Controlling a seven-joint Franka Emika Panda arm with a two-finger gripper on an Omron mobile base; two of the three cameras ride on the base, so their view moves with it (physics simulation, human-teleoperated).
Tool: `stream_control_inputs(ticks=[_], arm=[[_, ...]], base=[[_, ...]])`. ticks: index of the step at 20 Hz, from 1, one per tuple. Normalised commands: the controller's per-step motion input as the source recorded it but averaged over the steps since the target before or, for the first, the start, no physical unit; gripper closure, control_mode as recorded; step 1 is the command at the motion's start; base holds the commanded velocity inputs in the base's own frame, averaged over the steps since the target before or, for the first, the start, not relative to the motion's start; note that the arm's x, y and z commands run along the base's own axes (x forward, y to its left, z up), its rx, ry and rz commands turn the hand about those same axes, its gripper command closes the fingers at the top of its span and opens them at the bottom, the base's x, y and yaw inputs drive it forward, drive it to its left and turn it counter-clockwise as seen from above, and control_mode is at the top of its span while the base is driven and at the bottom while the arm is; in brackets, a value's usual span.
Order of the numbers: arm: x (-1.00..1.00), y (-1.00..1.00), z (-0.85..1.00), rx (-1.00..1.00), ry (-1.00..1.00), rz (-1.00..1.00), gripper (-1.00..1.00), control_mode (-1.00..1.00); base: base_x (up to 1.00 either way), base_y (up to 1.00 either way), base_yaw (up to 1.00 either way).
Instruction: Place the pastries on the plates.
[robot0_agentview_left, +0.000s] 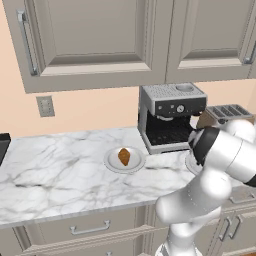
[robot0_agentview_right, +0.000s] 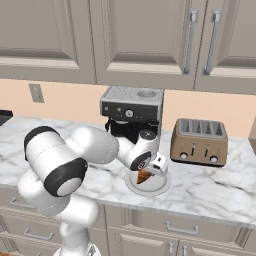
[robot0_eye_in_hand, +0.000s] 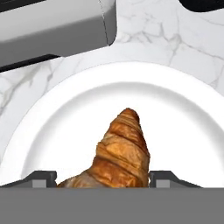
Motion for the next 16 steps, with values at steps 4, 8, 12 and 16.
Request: stream_control_inputs(ticks=[4,8,12,16], arm=[[0.00,-0.15,-0.42,0.00,0.00,0.00,1.00,-1.00],[0.07,-0.35,-0.26,0.00,0.00,0.00,1.00,-1.00],[-0.03,-0.43,-0.32,0.00,0.00,0.00,1.00,-1.00],[-0.25,-0.45,-0.21,0.00,-0.01,0.00,-1.00,-1.00]], base=[[0.00,0.00,0.00],[0.00,0.00,0.00],[0.00,0.00,0.00],[0.00,0.00,0.00]])
